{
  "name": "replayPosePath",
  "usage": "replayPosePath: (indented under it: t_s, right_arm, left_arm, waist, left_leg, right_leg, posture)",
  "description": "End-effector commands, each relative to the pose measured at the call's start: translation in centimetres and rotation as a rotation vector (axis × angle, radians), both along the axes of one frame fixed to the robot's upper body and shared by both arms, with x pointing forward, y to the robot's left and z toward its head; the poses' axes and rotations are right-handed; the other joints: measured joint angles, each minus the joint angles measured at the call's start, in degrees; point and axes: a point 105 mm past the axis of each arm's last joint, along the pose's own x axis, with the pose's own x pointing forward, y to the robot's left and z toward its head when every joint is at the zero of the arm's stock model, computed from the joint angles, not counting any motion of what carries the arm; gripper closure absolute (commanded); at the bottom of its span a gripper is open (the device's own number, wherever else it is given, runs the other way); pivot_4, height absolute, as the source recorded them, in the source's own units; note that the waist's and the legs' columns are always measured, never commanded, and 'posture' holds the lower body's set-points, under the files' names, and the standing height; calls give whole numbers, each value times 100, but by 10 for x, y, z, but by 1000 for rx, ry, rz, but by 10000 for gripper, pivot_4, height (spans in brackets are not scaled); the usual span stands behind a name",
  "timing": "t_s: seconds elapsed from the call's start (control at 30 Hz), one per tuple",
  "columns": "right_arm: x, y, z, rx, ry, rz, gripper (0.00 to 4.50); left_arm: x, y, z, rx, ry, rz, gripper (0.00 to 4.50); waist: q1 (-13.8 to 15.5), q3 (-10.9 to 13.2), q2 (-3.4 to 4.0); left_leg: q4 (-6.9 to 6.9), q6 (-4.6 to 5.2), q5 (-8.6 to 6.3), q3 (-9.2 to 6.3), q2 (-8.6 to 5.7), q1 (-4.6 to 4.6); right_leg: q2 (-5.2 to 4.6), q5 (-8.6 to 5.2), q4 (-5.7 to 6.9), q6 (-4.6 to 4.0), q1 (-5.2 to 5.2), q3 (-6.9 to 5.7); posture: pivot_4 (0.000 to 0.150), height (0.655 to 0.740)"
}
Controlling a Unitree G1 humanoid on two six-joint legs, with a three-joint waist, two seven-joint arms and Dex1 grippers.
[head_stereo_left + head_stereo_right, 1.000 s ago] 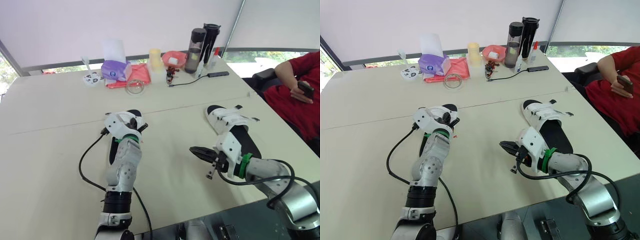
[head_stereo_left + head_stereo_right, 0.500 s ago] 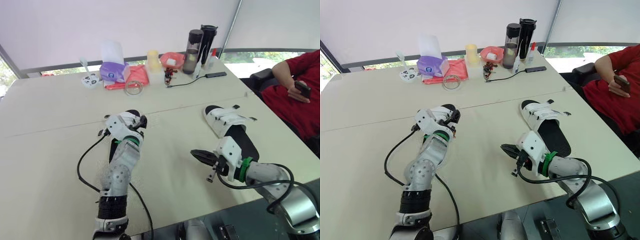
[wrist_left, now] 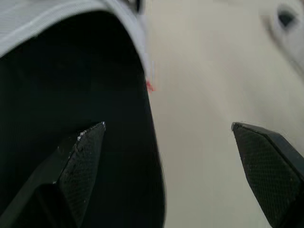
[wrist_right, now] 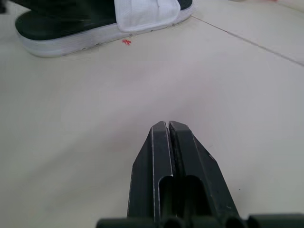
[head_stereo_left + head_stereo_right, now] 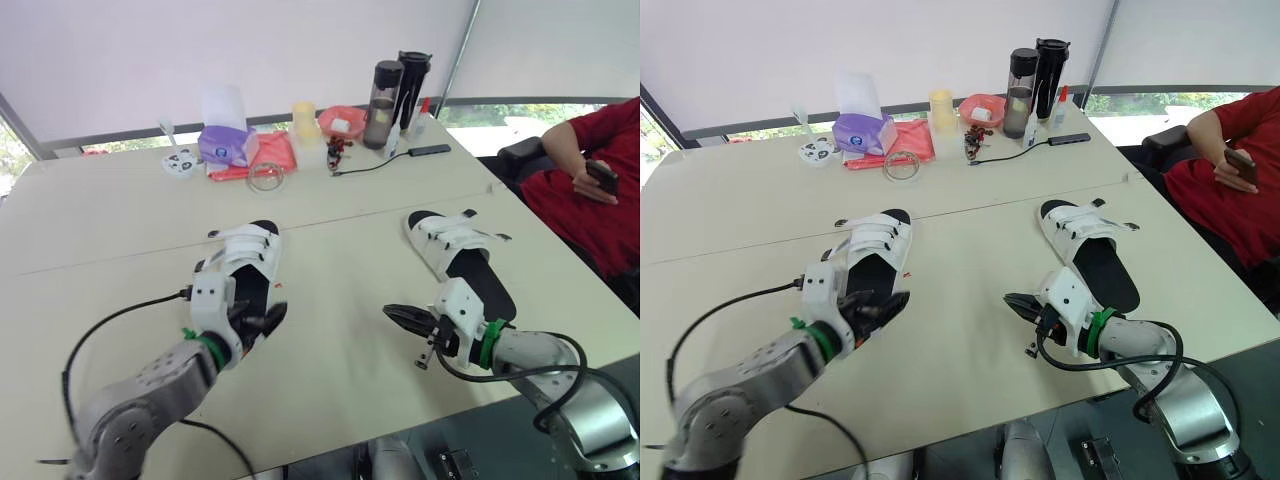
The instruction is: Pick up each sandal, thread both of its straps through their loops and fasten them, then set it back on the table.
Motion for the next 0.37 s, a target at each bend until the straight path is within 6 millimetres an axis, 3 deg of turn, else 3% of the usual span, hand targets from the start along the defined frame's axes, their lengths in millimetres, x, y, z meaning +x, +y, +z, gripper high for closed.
replayPosePath:
  t_s: [0.03,0.17,0.37]
  right_arm:
    - [8,-13,11,164,0,-137,45000]
    - [14,-27,17,291,3,-262,45000]
    - [4,-25,20,349,13,-288,45000]
  left_arm:
    - [-18,-13,32,78,-311,-200,714]
    - [-21,-5,24,104,-361,-179,714]
    - [-16,0,22,37,-353,-120,714]
  waist:
    - [6,-2,14]
    - [17,0,18]
    - [7,0,18]
  left_leg:
    - [-1,-1,0,9,0,-1]
    - [-1,-2,-1,22,0,-13]
    - [-2,-2,-2,25,4,-27]
  right_leg:
    - [-1,-1,-2,0,-3,6]
    - [0,-4,-23,7,-13,21]
    - [1,-4,-29,12,-25,21]
  posture:
    - [1500,7400]
    - [1500,7400]
    - [1500,7400]
